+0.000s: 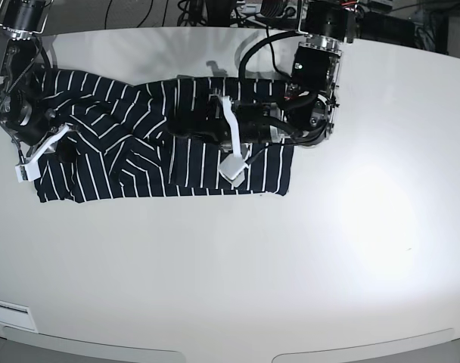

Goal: Fold the T-shirt properly
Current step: 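Press the folded end down with the left gripper and release it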

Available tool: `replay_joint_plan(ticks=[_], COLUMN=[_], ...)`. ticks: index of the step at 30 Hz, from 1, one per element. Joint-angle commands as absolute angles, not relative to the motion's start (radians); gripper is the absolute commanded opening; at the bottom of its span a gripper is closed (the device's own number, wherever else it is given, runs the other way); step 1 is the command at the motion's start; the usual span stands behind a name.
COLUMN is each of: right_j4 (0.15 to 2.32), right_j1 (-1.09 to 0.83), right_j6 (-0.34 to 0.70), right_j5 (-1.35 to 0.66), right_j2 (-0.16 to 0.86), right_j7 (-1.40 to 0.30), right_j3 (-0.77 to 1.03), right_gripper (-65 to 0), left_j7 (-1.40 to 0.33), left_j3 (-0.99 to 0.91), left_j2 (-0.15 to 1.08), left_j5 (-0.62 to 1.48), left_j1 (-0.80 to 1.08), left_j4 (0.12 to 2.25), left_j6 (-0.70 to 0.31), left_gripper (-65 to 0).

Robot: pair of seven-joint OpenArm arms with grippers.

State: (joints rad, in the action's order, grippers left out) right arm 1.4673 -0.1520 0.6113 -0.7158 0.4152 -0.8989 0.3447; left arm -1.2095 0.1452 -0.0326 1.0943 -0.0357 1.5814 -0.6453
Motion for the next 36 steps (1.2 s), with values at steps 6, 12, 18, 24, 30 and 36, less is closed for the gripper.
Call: replay_joint_plan(ticks=[6,12,18,24,30,36], right_j4=[1.458,1.458,1.458,1.458,1.458,1.468], right_j1=[-0.168,-0.168,-0.168,-0.168,-0.145,-0.07], right_j6=[0.611,0.61,0.61,0.61,0.611,0.628], right_j5=[-0.656,-0.655,-0.659,-0.659,-0.659,-0.818], right_j2=[0.416,0.416,0.416,0.416,0.417,0.466], right_j7=[-1.007,-1.007,-1.007,-1.007,-1.005,-1.04], right_j3=[0.333,0.333,0.333,0.333,0.333,0.335], right_gripper=[-65.0,-65.0,-65.0,-65.0,-65.0,-65.0], left_j7=[-1.195,-1.183,-1.213,-1.205,-1.026,-1.005], left_j3=[0.115,0.04,0.096,0.216,0.268,0.267], left_j2=[-0.035,-0.012,0.022,0.094,0.181,0.264], left_j5=[1.111,0.974,0.836,0.686,0.435,0.389], left_j1=[-0.126,-0.164,-0.159,-0.138,-0.083,-0.072], left_j4=[1.603,1.623,1.642,1.65,1.647,1.647], left_j6=[-0.667,-0.627,-0.583,-0.548,-0.494,-0.461], left_gripper=[-65.0,-65.0,-65.0,-65.0,-65.0,-65.0])
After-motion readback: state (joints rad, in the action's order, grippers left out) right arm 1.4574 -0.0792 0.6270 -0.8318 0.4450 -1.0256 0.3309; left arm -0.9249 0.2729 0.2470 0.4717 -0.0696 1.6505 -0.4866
